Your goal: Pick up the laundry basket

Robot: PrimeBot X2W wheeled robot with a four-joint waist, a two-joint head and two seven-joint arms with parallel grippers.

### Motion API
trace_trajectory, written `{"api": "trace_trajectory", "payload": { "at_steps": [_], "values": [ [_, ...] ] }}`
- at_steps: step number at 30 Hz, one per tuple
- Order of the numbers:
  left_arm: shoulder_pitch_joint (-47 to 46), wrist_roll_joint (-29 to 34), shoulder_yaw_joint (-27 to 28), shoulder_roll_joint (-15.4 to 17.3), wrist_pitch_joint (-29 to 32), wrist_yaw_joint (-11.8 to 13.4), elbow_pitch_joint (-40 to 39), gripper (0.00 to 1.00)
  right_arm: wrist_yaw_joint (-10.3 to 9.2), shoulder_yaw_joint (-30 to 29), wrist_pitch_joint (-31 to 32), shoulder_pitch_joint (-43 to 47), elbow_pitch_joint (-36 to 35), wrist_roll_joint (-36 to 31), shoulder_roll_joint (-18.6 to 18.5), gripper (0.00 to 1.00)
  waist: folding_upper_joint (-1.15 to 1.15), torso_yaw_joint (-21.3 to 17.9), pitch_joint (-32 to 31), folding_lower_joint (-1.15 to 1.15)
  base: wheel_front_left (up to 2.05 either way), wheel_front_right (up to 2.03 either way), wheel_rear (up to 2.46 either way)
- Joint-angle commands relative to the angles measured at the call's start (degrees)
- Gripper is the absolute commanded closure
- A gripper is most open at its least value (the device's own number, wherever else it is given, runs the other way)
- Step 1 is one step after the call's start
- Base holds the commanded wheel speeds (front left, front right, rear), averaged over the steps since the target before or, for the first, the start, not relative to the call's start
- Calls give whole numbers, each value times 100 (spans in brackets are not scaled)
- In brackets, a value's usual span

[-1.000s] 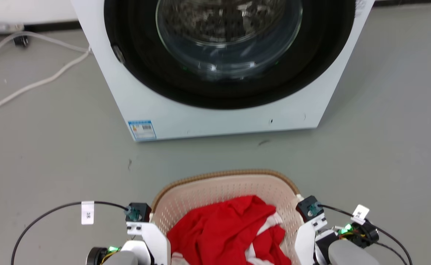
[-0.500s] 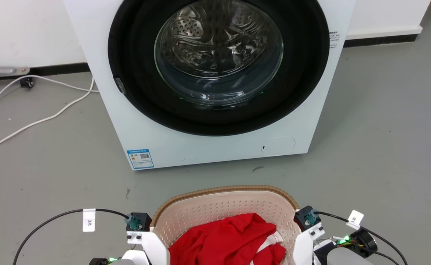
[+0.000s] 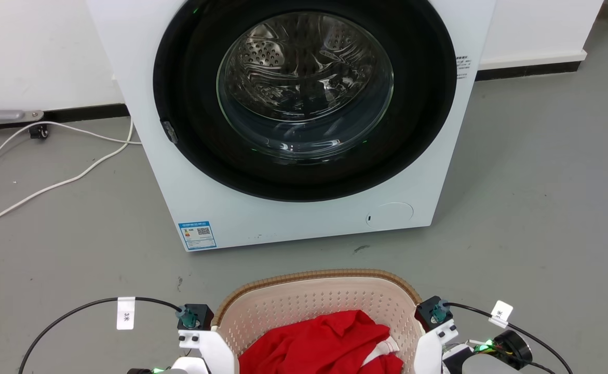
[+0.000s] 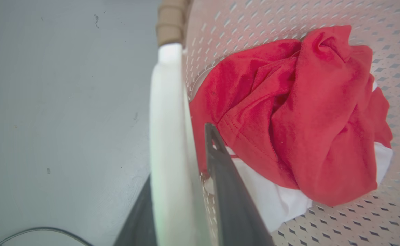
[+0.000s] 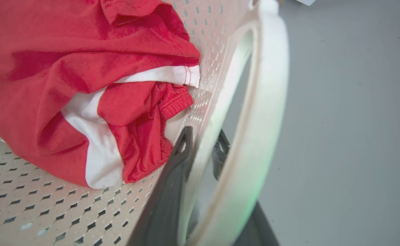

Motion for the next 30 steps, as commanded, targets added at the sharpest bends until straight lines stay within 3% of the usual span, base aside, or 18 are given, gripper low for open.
{"api": "trace_trajectory", "payload": {
  "at_steps": [1, 30],
  "values": [
    [3, 3, -43, 41, -12, -66, -17, 100, 18, 73, 16, 58, -31, 1, -42, 100, 0, -3, -10, 1, 0, 0, 0],
    [-112, -467, -501, 87, -122, -64, 49, 100, 18, 853, -66, -100, 57, 841, -116, 100, 0, -29, -29, 1, 0, 0, 0]
  ]
}}
